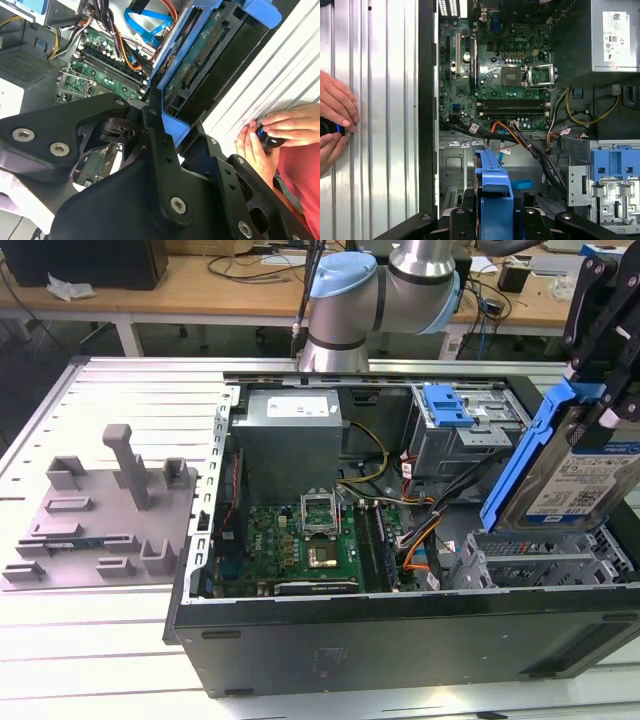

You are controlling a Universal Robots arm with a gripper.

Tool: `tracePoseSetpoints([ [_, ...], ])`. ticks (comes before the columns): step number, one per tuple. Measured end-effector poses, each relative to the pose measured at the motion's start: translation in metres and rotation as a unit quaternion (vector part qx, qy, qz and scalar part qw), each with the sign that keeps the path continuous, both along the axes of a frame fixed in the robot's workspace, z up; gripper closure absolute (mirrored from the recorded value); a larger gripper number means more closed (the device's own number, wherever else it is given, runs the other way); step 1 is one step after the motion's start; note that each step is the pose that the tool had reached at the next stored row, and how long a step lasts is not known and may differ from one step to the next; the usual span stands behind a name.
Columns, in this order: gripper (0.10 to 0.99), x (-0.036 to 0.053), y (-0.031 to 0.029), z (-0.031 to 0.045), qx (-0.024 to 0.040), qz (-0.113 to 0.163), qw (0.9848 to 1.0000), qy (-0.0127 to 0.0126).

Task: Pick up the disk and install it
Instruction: 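Insert the disk into the insertion slot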

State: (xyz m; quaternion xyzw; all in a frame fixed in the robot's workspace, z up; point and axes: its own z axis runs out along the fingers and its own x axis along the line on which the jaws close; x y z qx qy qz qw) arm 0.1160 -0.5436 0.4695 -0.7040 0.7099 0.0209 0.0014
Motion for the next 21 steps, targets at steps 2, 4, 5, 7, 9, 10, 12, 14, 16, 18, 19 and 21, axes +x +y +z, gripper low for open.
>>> tracePoseSetpoints([
  [2, 0.718, 0.0001, 0.0000, -0.0011, 0.0001, 0.002, 1.0000, 0.0000],
  [4, 0.718, 0.0001, 0.0000, -0.0021, 0.0001, 0.004, 1.0000, -0.0001],
  [5, 0.718, 0.0001, -0.0001, -0.0026, 0.0002, 0.005, 1.0000, -0.0004],
  [7, 0.718, 0.0002, -0.0005, -0.0034, 0.0002, 0.007, 1.0000, -0.0009],
  [9, 0.718, 0.0001, -0.0016, -0.0037, 0.0002, 0.008, 1.0000, -0.0012],
  [10, 0.718, 0.0001, -0.0024, -0.0038, 0.0002, 0.008, 1.0000, -0.0014],
  [12, 0.718, 0.0000, -0.0045, -0.0043, 0.0003, 0.008, 1.0000, -0.0017],
  [14, 0.718, -0.0002, -0.0049, -0.0046, 0.0001, 0.008, 1.0000, -0.0018],
  [16, 0.718, -0.0004, -0.0051, -0.0052, 0.0001, 0.008, 1.0000, -0.0019],
  [18, 0.718, -0.0006, -0.0052, -0.0059, 0.0001, 0.008, 1.0000, -0.0021],
  [19, 0.718, -0.0007, -0.0052, -0.0065, 0.0002, 0.008, 1.0000, -0.0021],
  [21, 0.718, -0.0008, -0.0052, -0.0073, 0.0002, 0.008, 1.0000, -0.0022],
])
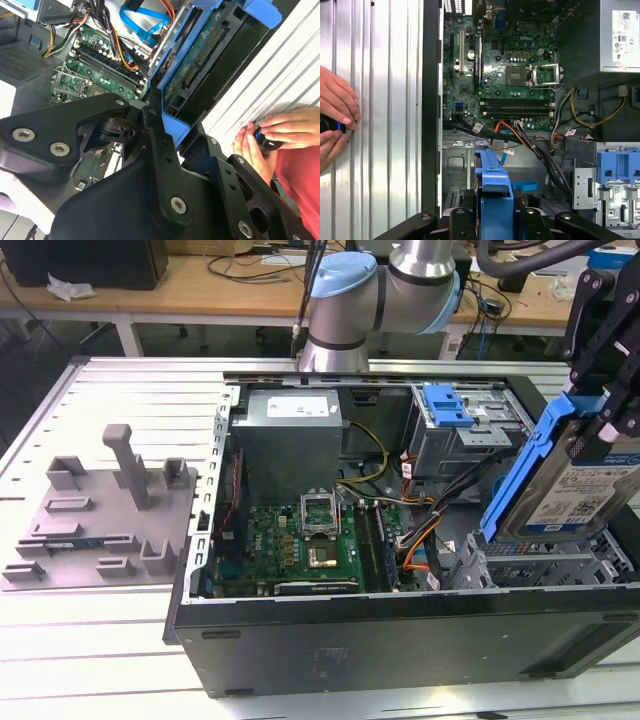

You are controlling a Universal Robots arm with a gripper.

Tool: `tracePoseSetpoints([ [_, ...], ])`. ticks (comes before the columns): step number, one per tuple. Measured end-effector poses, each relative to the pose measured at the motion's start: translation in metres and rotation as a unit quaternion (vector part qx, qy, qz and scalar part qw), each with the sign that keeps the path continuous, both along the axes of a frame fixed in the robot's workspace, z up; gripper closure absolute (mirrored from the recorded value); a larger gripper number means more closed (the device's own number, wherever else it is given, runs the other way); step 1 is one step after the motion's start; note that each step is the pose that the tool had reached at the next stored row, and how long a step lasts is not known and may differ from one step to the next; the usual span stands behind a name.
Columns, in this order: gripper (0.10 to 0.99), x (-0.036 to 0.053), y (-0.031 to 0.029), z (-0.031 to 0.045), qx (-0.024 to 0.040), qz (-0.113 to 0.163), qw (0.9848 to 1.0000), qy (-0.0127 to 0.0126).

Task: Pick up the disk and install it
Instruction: 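Insert the disk into the insertion slot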

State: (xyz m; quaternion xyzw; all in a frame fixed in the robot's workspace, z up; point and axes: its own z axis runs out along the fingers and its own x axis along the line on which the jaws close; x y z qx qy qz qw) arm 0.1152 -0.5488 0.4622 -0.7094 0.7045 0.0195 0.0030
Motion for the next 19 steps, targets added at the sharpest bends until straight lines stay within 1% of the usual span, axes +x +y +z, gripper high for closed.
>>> tracePoseSetpoints([
  [19, 0.718, -0.0003, -0.0001, -0.0090, 0.0000, 0.000, 1.0000, 0.0000],
])
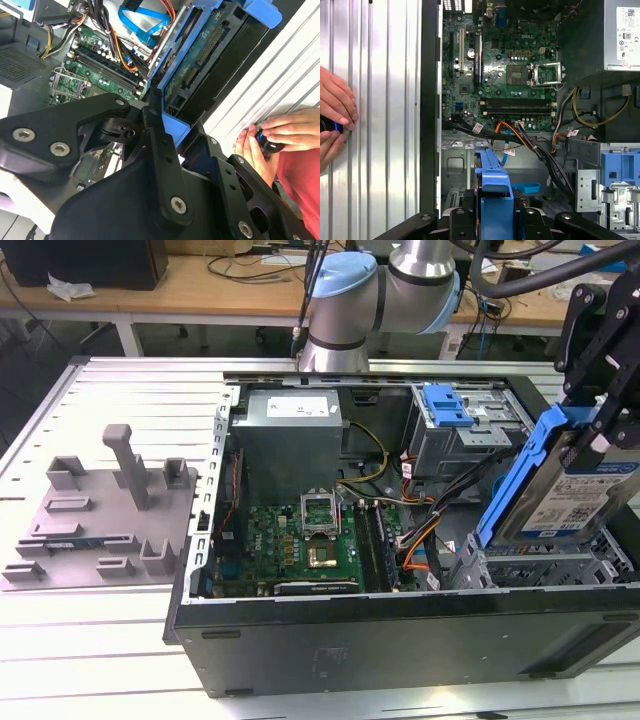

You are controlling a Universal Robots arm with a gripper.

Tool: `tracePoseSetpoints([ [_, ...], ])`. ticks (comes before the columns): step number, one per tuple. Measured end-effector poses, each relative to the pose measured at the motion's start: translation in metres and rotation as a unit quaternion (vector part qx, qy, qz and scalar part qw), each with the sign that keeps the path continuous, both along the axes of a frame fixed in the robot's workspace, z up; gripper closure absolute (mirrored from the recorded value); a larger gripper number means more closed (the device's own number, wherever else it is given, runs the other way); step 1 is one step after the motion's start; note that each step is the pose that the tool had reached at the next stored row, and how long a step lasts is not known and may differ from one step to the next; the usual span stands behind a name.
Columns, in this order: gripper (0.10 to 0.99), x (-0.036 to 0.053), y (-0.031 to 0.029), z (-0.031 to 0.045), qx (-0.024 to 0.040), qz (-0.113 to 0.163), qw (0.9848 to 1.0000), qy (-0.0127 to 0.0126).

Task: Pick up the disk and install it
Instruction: 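Insert the disk into the insertion slot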

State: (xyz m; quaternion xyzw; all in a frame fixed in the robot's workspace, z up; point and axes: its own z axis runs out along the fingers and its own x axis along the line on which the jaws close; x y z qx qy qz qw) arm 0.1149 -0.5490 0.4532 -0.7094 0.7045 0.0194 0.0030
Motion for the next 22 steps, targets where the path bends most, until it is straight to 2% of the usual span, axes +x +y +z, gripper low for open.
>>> tracePoseSetpoints([
  [22, 0.718, 0.0000, -0.0007, -0.0155, 0.0000, 0.000, 1.0000, 0.0000],
])
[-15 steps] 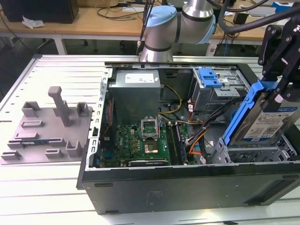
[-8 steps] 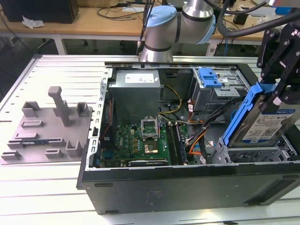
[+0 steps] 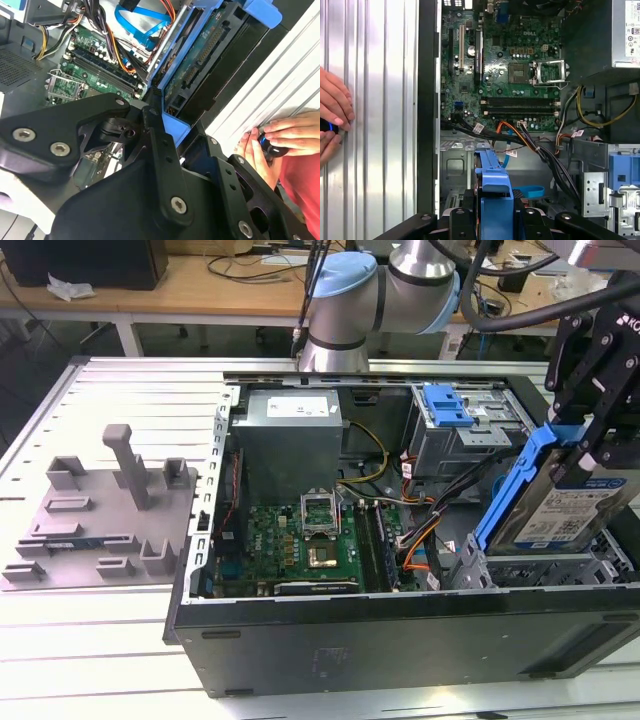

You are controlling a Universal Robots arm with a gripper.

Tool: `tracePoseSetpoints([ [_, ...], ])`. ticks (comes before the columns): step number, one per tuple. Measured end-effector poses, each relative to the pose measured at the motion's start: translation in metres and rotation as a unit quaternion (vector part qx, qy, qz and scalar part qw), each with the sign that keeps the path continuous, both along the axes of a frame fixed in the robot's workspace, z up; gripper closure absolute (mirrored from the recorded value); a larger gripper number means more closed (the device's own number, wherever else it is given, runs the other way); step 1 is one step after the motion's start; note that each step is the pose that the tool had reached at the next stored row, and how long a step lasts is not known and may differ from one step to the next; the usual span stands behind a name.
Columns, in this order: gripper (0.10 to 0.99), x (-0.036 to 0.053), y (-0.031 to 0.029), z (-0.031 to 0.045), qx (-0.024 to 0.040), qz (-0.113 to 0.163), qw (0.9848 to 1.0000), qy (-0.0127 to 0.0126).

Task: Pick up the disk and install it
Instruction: 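Insert the disk into the insertion slot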

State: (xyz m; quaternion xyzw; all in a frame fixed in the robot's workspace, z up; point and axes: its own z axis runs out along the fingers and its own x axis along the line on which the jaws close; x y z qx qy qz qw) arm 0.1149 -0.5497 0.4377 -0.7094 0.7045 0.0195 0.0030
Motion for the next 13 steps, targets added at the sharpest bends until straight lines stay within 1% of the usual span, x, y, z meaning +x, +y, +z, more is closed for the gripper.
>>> tracePoseSetpoints([
  [13, 0.718, 0.0000, -0.0005, -0.0085, 0.0000, 0.000, 1.0000, 0.0000],
])
